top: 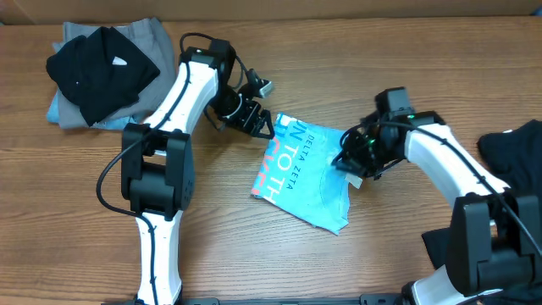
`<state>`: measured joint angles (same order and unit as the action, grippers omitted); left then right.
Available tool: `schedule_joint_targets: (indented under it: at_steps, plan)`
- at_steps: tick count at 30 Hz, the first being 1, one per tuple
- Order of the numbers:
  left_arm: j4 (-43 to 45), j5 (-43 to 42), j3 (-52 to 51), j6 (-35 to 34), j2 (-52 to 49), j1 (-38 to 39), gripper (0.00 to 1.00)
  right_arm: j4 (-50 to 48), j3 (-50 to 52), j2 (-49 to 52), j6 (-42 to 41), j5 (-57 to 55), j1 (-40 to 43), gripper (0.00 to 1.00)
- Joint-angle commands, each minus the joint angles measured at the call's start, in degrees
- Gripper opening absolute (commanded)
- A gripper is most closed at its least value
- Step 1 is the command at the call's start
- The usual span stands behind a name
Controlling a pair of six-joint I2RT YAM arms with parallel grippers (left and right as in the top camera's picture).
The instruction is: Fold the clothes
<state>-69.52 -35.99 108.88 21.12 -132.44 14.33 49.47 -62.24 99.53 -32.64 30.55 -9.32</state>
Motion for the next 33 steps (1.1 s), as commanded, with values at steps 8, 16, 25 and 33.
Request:
schedule_joint_targets:
  at_steps: [8,16,25,33]
  plan:
    - [3.93,13.03,-5.68,-13.84,-1.31,5.86,0.79,-3.54,6.05,3.76,-7.72,-2.86,-0.94,0.17]
    - [6.14,5.77,-6.19,-16.20,-1.31,6.54,0.81,-5.09,6.05,4.24,-7.74,-2.89,-1.01,0.17]
    - [7.02,-5.38,-10.91,-14.97,-1.31,12.52,0.79,-5.51,6.05,4.26,-7.74,-2.93,-1.01,0.17]
    - [10.69,-7.52,-13.20,-19.39,-1.31,17.09,0.53,-5.77,6.05,4.26,-7.74,-2.97,-1.01,0.17]
